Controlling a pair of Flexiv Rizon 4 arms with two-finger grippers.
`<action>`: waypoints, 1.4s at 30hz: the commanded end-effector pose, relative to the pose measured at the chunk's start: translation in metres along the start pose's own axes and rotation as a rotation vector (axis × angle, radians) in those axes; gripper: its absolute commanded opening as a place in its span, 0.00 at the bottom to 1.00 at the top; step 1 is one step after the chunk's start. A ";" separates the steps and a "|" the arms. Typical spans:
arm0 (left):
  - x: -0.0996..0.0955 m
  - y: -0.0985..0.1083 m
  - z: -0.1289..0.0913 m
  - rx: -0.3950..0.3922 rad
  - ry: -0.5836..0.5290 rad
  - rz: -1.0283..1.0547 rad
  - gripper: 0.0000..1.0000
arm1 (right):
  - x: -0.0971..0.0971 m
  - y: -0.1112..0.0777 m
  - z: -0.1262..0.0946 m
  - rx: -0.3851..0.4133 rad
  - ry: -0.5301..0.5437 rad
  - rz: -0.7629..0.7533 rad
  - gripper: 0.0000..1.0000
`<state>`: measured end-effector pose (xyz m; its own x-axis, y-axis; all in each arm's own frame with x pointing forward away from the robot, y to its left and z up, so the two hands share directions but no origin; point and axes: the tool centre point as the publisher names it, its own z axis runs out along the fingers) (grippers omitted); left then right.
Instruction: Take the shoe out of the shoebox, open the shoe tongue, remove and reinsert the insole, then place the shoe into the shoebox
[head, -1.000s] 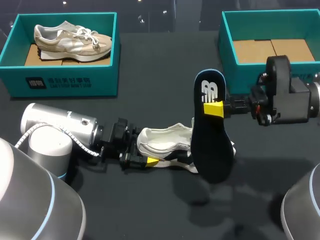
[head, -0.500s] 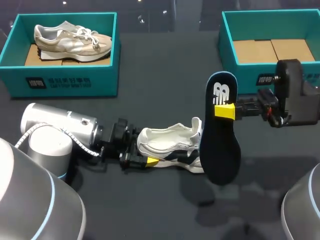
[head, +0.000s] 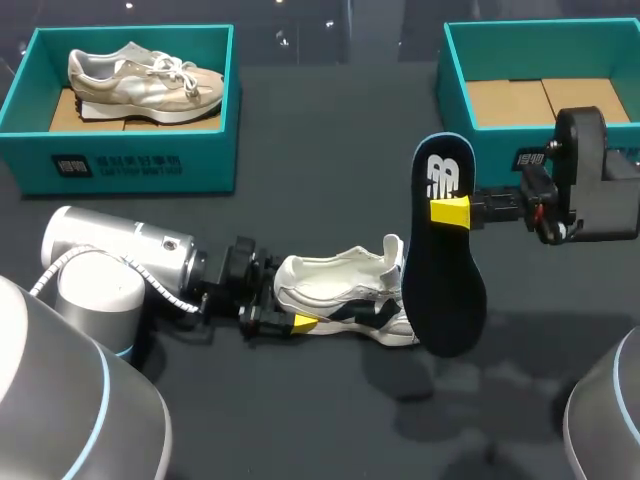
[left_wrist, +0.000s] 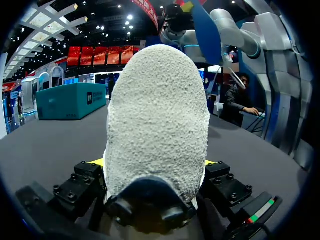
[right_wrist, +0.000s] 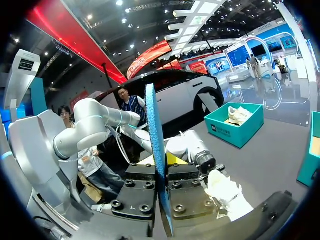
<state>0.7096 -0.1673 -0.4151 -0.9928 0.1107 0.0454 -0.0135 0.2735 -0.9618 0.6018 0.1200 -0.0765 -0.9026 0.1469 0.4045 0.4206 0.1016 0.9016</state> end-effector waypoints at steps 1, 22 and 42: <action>0.000 0.000 0.002 -0.002 0.000 0.000 0.00 | 0.002 -0.004 -0.001 -0.010 -0.040 0.003 0.00; 0.000 0.000 0.002 -0.002 0.000 0.000 0.00 | -0.003 -0.007 0.000 -0.027 0.079 -0.008 0.00; 0.000 -0.015 -0.017 -0.051 0.009 0.024 1.00 | -0.003 -0.007 0.000 -0.027 0.079 -0.008 0.00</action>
<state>0.7135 -0.1607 -0.4041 -0.9926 0.1204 0.0175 0.0191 0.2960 -0.9550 0.6009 0.1175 -0.0834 -0.9110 0.0680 0.4068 0.4112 0.0756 0.9084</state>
